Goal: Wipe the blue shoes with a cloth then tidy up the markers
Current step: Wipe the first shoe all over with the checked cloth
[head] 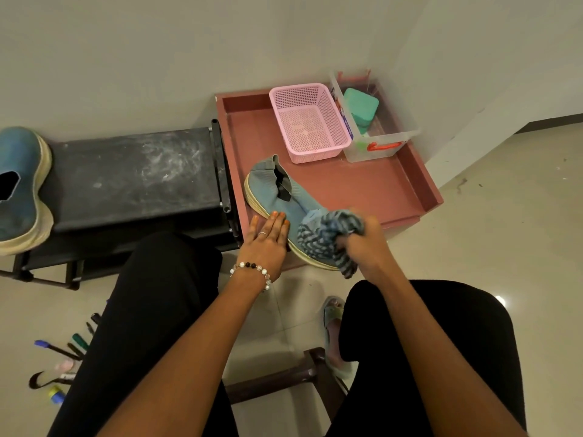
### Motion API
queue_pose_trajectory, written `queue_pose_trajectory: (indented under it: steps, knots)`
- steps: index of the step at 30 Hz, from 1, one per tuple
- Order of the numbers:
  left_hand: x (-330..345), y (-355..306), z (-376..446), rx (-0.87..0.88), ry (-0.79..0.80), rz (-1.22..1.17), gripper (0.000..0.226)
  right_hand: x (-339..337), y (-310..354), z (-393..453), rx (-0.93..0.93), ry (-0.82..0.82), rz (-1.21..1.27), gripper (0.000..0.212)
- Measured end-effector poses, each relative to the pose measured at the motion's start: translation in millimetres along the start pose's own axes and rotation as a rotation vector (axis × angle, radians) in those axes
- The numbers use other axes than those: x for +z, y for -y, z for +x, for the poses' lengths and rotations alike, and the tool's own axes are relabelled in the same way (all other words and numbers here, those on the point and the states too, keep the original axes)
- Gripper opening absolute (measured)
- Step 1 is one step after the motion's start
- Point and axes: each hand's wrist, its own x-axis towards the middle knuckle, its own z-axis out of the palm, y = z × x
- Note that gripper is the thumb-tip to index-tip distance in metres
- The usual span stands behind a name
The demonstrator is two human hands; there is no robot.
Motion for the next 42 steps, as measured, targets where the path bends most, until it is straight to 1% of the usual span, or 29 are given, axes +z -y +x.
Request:
queue_pose_trajectory:
  steps: [2,3,4,5,6,7,8,9,11,13,15,17,18,20,22,24,27,30,32,35,37,38,40,42]
  knots:
    - [-2.9,-0.3,-0.9,0.011,0.018,-0.006,0.064,-2.6,3.3,1.3,0.046,-0.037,0.323,0.041]
    - [-3.3,-0.3,-0.8,0.019,0.027,-0.011,0.065,-0.3,3.3,2.2,0.057,-0.057,0.405,0.042]
    - [-3.2,-0.3,-0.6,0.020,0.029,-0.016,0.067,3.0,1.0,3.8,0.061,-0.083,0.399,0.040]
    - [-2.8,-0.4,-0.6,0.014,0.027,-0.021,0.068,6.2,-5.0,7.0,0.038,-0.109,0.308,0.038]
    - [-2.5,-0.4,-0.6,0.005,0.025,-0.020,0.069,8.5,-10.9,9.0,-0.019,-0.119,0.105,0.038]
    - [-2.2,-0.4,-0.7,-0.003,0.024,-0.013,0.069,10.9,-17.9,9.9,-0.102,-0.100,-0.170,0.040]
    - [-1.8,-0.5,-0.5,-0.008,0.024,-0.007,0.069,12.8,-25.4,10.2,-0.188,-0.067,-0.432,0.043]
    - [-1.6,-0.6,-0.5,-0.010,0.025,-0.003,0.070,14.7,-30.4,10.8,-0.250,-0.018,-0.610,0.044]
    - [-2.4,-0.8,-0.2,-0.010,0.038,0.001,0.073,20.1,-29.0,8.5,-0.289,0.053,-0.780,0.048]
    - [-3.2,-0.7,-0.1,-0.007,0.052,0.002,0.075,26.3,-25.2,4.7,-0.405,0.127,-0.959,0.057]
    - [-3.9,-0.8,-0.3,-0.009,0.055,-0.005,0.074,30.9,-25.4,4.0,-0.491,0.248,-1.109,0.062]
    - [-4.3,0.1,-0.8,-0.009,0.051,-0.006,0.072,31.0,-27.6,6.5,-0.478,0.329,-1.242,0.066]
    - [-3.8,0.7,-1.2,-0.010,0.045,-0.002,0.071,30.5,-28.2,6.9,-0.462,0.330,-1.290,0.066]
    - [-2.8,1.6,-2.8,-0.014,0.037,0.004,0.072,33.8,-26.2,4.0,-0.411,0.270,-1.368,0.062]
    - [-1.8,0.8,-3.4,-0.017,0.032,0.008,0.075,42.6,-24.0,-2.7,-0.342,0.219,-1.414,0.057]
    - [-1.7,-0.2,-3.0,-0.022,0.030,0.013,0.078,53.3,-24.1,-4.8,-0.305,0.205,-1.413,0.051]
    - [-4.3,-0.4,-1.9,-0.024,0.057,0.011,0.077,68.5,-22.3,8.7,-0.317,0.164,-1.379,0.041]
    - [-7.9,-1.8,-1.0,-0.026,0.095,0.021,0.075,84.2,-19.0,25.6,-0.321,0.076,-1.328,0.035]
    - [-10.4,-2.7,0.0,-0.022,0.123,0.032,0.074,90.6,-17.1,35.5,-0.337,0.027,-1.306,0.032]
    - [-12.0,-2.1,0.0,-0.023,0.135,0.032,0.071,89.9,-21.0,39.3,-0.365,0.007,-1.306,0.032]
    - [-11.9,-2.3,-1.1,-0.026,0.131,0.035,0.068,80.5,-23.2,29.5,-0.378,-0.022,-1.378,0.036]
    - [-11.7,-2.9,-1.8,-0.030,0.127,0.037,0.067,75.1,-24.0,22.2,-0.370,-0.014,-1.424,0.037]
    - [-11.7,-4.1,-3.0,-0.038,0.119,0.034,0.067,69.0,-25.6,11.2,-0.306,0.075,-1.450,0.036]
    - [-11.4,-4.6,-3.2,-0.040,0.110,0.026,0.068,66.6,-27.5,7.8,-0.281,0.074,-1.431,0.031]
